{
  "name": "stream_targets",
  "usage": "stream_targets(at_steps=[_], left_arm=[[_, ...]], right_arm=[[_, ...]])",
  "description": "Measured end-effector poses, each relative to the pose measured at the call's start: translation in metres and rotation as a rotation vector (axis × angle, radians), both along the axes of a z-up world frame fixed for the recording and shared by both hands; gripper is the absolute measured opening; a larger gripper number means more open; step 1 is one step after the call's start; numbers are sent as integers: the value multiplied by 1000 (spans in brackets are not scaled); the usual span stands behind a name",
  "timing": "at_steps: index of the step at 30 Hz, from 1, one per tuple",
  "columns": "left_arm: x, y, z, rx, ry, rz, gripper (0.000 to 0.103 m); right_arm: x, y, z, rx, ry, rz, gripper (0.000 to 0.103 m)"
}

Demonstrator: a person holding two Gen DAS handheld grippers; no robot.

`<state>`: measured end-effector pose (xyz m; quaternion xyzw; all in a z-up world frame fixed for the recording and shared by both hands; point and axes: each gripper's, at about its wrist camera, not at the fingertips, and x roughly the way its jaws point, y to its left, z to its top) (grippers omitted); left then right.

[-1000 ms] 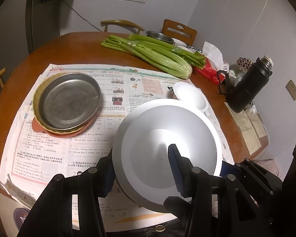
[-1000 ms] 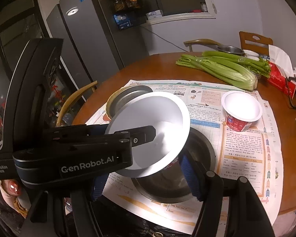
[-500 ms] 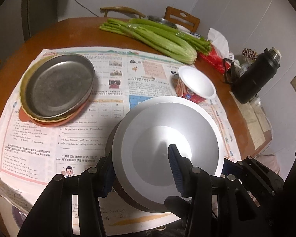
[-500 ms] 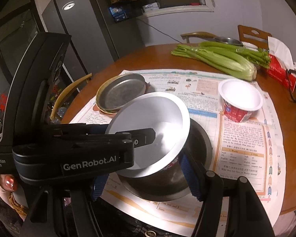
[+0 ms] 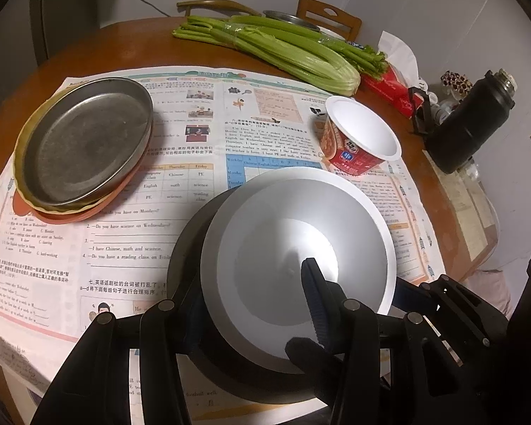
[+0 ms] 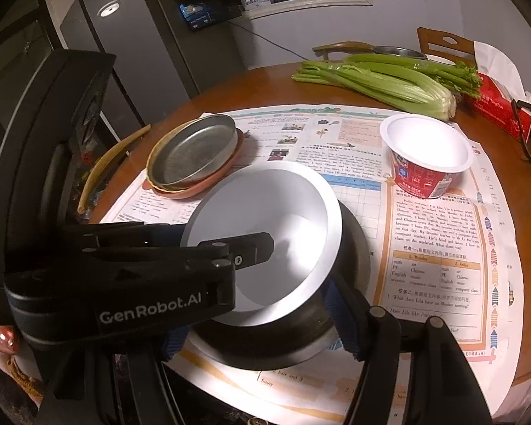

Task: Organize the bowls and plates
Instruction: 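Lower the white paper bowl into the steel bowl and open the left gripper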

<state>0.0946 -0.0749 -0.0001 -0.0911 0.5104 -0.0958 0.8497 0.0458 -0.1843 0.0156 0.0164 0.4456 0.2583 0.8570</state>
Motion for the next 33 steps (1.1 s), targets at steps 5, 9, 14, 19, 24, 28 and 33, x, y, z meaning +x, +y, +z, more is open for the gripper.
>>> stream_targets(at_steps=[5, 9, 14, 19, 24, 28, 33], left_arm=[[2, 0, -4, 1, 8, 2, 51], [2, 0, -5, 2, 7, 3, 51], [2, 0, -5, 0, 7, 3, 51], [1, 1, -4, 2, 7, 6, 51], [0, 2, -3, 0, 7, 6, 51], [1, 2, -3, 1, 10, 4, 51], [2, 5, 1, 13, -5, 21, 51]], right_arm=[[4, -2, -6, 15, 17, 1, 68], [4, 0, -6, 10, 6, 1, 68], [3, 1, -6, 13, 8, 2, 68], [2, 3, -5, 2, 3, 4, 68], [2, 3, -4, 3, -1, 6, 68], [1, 4, -4, -18, -7, 5, 68], [1, 1, -2, -45, -23, -12, 68]])
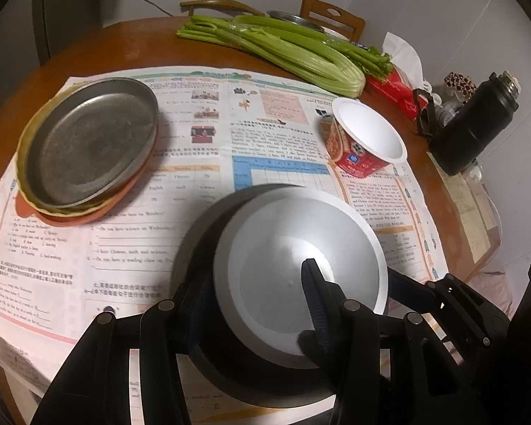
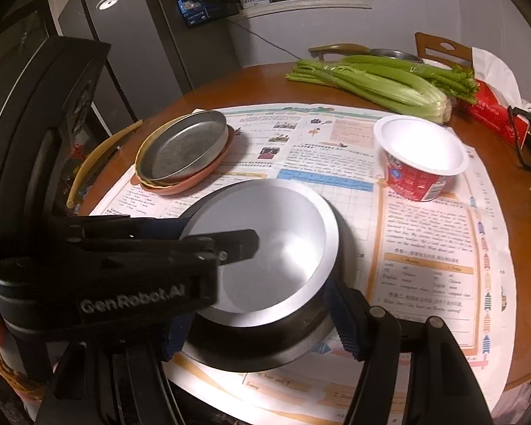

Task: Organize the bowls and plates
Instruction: 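Lower the white paper bowl into the steel bowl and open the left gripper, then move the left gripper to the red-printed paper cup and grasp its rim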

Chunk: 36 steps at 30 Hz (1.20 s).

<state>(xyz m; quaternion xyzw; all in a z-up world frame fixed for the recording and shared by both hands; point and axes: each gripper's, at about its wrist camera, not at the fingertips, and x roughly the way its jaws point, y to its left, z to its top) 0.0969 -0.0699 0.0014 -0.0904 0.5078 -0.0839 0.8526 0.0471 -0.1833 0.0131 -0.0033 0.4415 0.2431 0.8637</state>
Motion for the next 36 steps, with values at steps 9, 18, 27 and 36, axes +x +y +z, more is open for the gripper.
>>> stream_targets(at_steps=[9, 18, 27, 36], left_arm=[[-4, 6, 11, -5, -30, 8, 51], [-21, 14, 39, -17, -109, 19, 51], [-33, 25, 56, -21, -156, 41, 51], [-42, 42, 72, -34, -203, 68, 51]], right_arm=[[-2, -9, 8, 9, -27, -18, 68], [-6, -14, 21, 35, -70, -36, 68], [-11, -22, 41, 88, -134, -59, 68], [-14, -32, 72, 93, -240, -116, 68]])
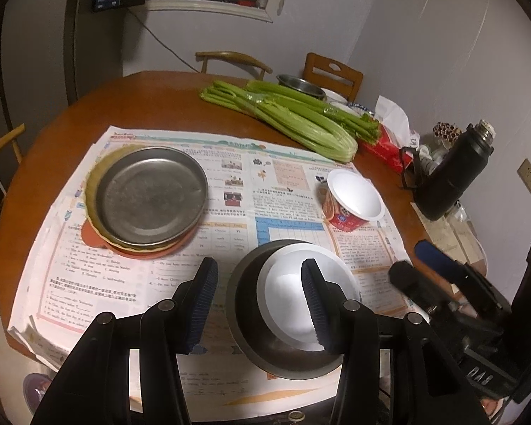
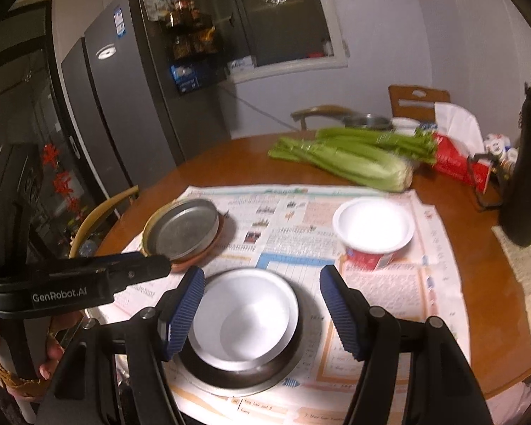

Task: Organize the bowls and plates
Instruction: 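Move the left gripper to the red-printed paper cup and grasp its rim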

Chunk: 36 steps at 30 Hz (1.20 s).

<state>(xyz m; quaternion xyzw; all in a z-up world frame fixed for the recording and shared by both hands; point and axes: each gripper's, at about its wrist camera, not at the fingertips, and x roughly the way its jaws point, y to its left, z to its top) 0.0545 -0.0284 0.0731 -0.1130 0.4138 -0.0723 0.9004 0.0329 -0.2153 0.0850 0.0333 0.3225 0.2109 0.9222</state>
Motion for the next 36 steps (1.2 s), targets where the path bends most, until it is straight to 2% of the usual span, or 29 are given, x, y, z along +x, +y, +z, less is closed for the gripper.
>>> stream_targets(at_steps=[8, 15, 19, 25, 30, 36], left_arm=[[-6, 6, 10, -3, -31, 14, 51], [4, -10, 28, 14, -64, -32, 51], [16, -26, 40, 23, -86, -65, 52], [40, -60, 49, 45, -74, -127, 53], [65, -93, 51, 99, -73, -162, 53], [93, -115, 47, 89, -36, -190, 53]], right_arm=[[0, -18, 18, 61, -39, -54, 68], [4, -47, 32, 93, -70, -118, 68], [7, -66, 38, 103, -92, -161, 68], [12, -95, 40, 116, -106, -213, 69], [16, -117, 42, 125, -120, -268, 69], [31, -138, 33, 132, -83, -311, 69]])
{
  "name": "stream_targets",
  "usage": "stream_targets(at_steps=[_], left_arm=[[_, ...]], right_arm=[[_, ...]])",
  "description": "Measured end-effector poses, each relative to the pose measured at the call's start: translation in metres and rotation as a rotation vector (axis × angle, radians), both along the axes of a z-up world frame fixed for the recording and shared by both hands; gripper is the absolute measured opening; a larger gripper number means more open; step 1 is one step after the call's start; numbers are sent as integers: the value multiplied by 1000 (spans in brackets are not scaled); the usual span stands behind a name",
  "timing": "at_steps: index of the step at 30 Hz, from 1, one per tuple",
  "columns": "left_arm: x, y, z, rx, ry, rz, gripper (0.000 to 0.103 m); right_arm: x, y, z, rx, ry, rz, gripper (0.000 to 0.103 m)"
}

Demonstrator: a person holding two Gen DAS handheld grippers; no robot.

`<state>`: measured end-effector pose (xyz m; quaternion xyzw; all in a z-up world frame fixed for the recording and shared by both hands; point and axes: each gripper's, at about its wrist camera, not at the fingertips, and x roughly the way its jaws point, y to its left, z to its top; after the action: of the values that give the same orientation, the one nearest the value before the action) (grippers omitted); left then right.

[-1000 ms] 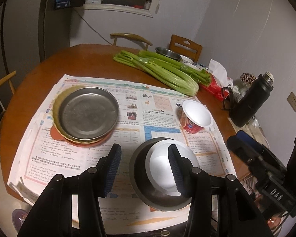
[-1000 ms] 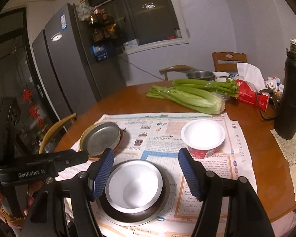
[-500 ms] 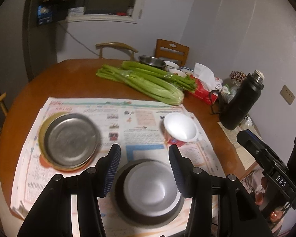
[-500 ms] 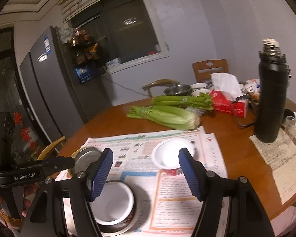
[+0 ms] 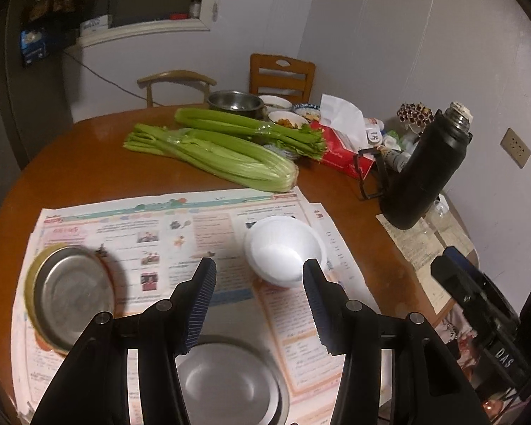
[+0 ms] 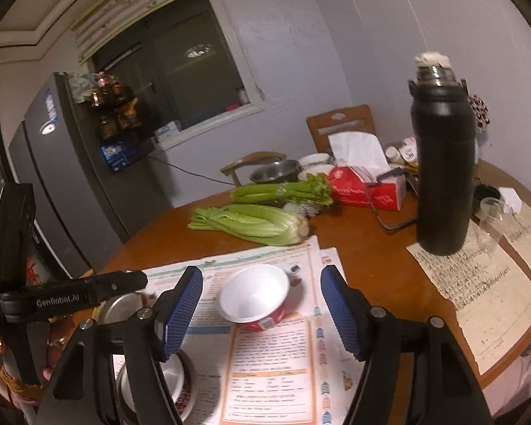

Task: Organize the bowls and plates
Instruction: 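Move the left gripper to the red-printed paper cup and grasp its rim, then lift the red-printed paper cup with the left gripper over the nested bowls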

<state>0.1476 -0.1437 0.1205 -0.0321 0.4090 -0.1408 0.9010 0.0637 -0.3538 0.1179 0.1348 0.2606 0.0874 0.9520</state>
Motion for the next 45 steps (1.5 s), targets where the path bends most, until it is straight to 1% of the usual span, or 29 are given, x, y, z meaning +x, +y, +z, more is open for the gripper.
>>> stream_targets(at_steps=[2, 4, 8, 12, 15, 18, 22, 26, 28, 33, 38, 40, 41, 42, 45], left_arm=[[9, -7, -3, 9, 10, -17, 53], [21, -12, -8, 2, 33, -26, 53], [41, -15, -21, -15, 72, -15, 53], [62, -15, -40, -34, 119, -15, 53], [77, -12, -57, -59, 172, -4, 53], [88, -11, -70, -68, 200, 7, 53], [96, -13, -84, -82, 228, 10, 53], [105, -19, -97, -84, 269, 9, 53], [108, -22, -100, -80, 275, 18, 53], [113, -28, -107, -68, 292, 13, 53], [116, -32, -117, -72, 331, -5, 52], [117, -33, -120, -79, 340, -12, 46], [117, -34, -121, -78, 344, -20, 38], [116, -35, -122, -72, 344, -19, 37], [113, -36, -120, -52, 331, -26, 37]], right_arm=[[6, -5, -5, -1, 14, -7, 69], [14, -8, -11, -3, 41, -9, 69], [31, -7, -23, -17, 85, -4, 69], [43, 1, -35, -41, 112, 17, 69], [56, 8, -48, -39, 154, 41, 69], [70, 16, -63, -31, 201, 67, 69], [86, 24, -82, -35, 255, 76, 69], [100, 27, -101, -21, 306, 79, 69], [105, 29, -107, -14, 324, 87, 69], [116, 39, -119, -24, 347, 111, 69], [120, 47, -124, -27, 351, 144, 69], [120, 52, -124, -33, 351, 169, 69], [119, 55, -124, -39, 351, 176, 68], [117, 58, -124, -46, 346, 182, 69], [114, 63, -123, -67, 335, 175, 69]])
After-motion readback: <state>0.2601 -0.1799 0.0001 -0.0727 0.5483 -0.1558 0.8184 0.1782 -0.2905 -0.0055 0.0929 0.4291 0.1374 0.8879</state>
